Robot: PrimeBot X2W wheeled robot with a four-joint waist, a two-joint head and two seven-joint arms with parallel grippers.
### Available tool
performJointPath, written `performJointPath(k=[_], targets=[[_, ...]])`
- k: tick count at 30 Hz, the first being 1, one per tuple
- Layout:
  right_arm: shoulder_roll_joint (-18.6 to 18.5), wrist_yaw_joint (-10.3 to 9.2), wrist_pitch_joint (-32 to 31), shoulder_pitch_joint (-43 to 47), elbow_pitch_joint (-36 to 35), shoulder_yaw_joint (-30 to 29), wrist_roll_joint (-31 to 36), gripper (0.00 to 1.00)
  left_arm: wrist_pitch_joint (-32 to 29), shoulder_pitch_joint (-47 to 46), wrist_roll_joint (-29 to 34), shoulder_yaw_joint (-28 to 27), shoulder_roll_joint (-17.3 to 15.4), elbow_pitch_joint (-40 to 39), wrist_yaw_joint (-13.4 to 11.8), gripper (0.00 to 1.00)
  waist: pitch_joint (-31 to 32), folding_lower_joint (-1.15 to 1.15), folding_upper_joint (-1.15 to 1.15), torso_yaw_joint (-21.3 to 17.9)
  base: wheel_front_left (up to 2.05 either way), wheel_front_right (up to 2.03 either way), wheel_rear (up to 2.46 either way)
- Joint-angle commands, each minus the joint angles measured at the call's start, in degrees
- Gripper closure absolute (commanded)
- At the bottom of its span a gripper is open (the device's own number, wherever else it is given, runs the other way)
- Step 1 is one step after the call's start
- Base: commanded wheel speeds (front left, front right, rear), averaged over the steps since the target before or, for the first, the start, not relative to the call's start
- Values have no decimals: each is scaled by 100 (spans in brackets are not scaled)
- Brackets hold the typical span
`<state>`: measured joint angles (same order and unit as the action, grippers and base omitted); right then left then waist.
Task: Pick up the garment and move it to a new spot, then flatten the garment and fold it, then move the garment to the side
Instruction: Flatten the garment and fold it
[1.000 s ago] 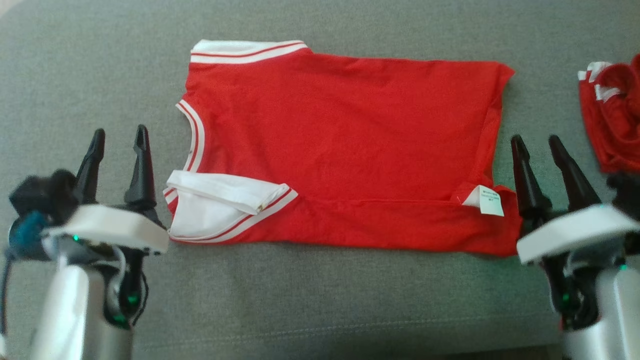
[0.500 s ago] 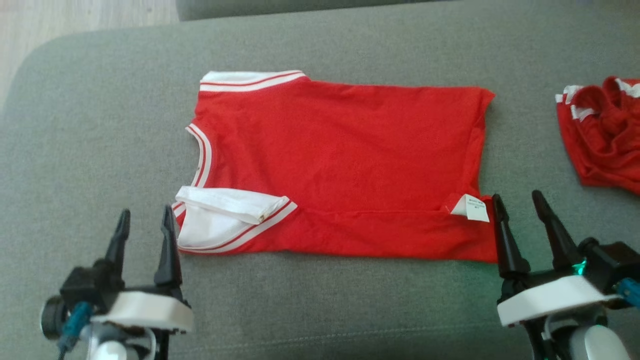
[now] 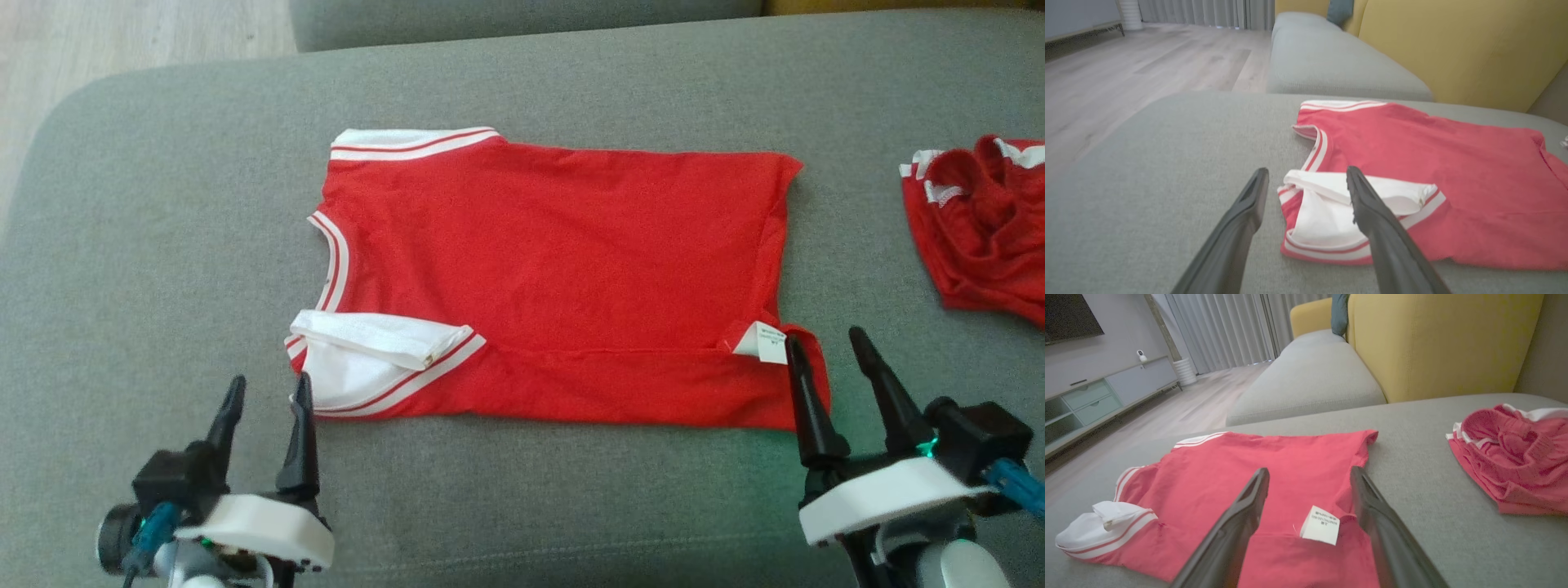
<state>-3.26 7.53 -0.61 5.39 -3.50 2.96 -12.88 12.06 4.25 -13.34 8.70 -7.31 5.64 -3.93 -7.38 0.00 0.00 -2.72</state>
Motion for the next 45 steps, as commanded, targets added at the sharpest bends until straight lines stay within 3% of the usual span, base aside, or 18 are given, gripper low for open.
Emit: performJointPath(k=[1, 15, 23, 24, 25, 26, 34, 45], targets=[[-68, -4, -37, -83, -101, 96, -8, 0, -37, -271, -57, -147, -42, -106, 44, 0, -41, 0, 0, 5, 0, 0, 0], [-220, -4, -693, -542, 1239, -121, -109, 0, -983, -994, -882, -75, 17, 1293, 628, 0, -540, 0, 0, -20, 0, 0, 0], [-154, -4, -1209, -856, 1684, 67, -396, 0, -1535, -1185, -1153, 14, 5, 1642, 791, 3, -647, 0, 0, 23, 0, 0, 0], [-152, -4, -1290, -892, 1725, 107, -440, 27, -1565, -1211, -1165, 38, -11, 1657, 819, 71, -654, 0, 0, 29, 0, 0, 0], [-151, -4, -1309, -931, 1737, 126, -503, 62, -1601, -1232, -1201, 58, -13, 1674, 849, 100, -660, 0, 0, 40, 0, 0, 0], [-157, -4, -1338, -957, 1757, 134, -552, 100, -1591, -1248, -1232, 62, -13, 1671, 871, 100, -667, 0, 0, 50, 0, 0, 0], [-331, -4, -1170, -988, 1639, 127, -715, 100, -1300, -1066, -1078, 81, -60, 1322, 677, 100, -611, 0, 0, 142, 0, 0, 0], [-544, -4, -1289, -539, 1565, 161, -929, 100, -1573, -297, -1222, 70, -49, 815, 421, 100, -230, 0, 0, 334, 0, 0, 0]])
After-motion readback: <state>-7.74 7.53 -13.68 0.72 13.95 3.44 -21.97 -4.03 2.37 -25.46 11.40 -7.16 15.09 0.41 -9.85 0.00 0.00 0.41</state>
